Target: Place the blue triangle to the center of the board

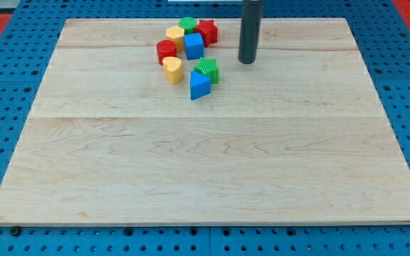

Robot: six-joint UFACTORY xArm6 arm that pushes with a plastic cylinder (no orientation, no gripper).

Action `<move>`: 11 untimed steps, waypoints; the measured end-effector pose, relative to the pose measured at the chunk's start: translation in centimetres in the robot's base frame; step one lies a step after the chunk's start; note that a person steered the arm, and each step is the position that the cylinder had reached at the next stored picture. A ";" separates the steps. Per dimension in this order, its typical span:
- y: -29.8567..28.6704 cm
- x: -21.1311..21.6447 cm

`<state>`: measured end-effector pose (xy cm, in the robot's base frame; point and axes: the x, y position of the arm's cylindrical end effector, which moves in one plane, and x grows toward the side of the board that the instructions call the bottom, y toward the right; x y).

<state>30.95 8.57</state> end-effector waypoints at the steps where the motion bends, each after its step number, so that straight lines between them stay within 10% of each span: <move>1: 4.7 0.5; 6: -10.3 6.2; 11: -6.6 2.5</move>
<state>33.41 1.98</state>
